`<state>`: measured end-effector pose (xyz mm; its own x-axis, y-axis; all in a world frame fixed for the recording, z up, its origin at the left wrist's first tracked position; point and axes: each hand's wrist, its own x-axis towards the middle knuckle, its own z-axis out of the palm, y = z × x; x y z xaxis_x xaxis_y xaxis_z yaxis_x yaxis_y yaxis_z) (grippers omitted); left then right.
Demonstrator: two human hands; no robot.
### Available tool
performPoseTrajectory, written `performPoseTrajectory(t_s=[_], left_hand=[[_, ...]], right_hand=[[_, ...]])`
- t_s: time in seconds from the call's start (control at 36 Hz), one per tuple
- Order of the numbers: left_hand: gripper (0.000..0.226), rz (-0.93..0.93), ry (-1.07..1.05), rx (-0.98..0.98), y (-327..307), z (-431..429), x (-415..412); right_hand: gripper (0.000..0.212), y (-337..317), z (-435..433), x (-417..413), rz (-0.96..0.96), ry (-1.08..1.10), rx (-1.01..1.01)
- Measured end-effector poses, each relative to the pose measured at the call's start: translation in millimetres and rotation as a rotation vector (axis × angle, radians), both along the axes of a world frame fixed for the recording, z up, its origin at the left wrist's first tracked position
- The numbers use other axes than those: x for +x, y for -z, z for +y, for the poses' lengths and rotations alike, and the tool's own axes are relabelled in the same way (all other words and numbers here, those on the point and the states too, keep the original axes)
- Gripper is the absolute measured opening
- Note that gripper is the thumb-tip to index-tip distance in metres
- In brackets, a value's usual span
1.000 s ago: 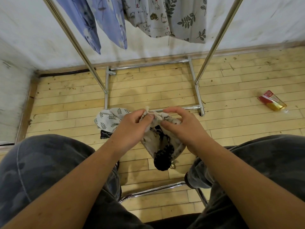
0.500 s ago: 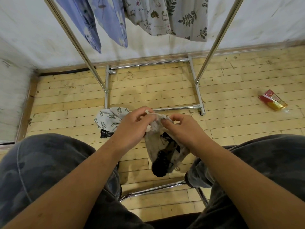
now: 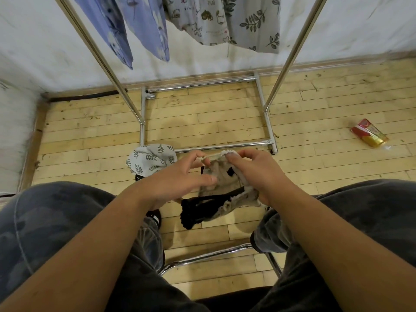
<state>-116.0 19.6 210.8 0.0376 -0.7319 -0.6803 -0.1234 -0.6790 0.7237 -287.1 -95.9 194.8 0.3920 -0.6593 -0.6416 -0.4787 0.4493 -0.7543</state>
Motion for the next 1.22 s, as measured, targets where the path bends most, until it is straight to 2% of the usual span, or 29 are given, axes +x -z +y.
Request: performPoseTrajectory(t_s=[0.11,0.44,0.67,0.81,0.89,1.11,1.17,1.22], left_hand=[[0.063,0.082,-0.001,0.109,9,2,0],[0.078,0.119,0.115,0.167,6,8,-8],[0.085,0.020,0.225,0.155,-2,8,-13],[0.083,0.027,0.201,0.090,-3,5,-13],[0.074,-0.002,0.178,0.023,-3,5,-14],[0.024,0.016,-0.130,-0.186,0,1,-18],[0.022,0.000,-0.118,-0.258,0,0,-19],[0.033,-0.015,-0.079,-0.311,-2,0,-19]], right_hand=[[0.026,1,-2,1,-0.015,0.059,-0.014],[0.027,7,-6,1,-0.022,0.170,-0.010],[0.027,10,-7,1,-0.022,0.187,-0.068],[0.026,8,-8,0,-0.014,0.207,-0.093],[0.025,7,-9,0,-0.019,0.214,-0.086],[0.027,5,-7,0,-0.071,0.199,-0.012],[0.027,5,-7,1,-0.083,0.201,-0.006],[0.028,4,-8,1,-0.098,0.215,0.010]])
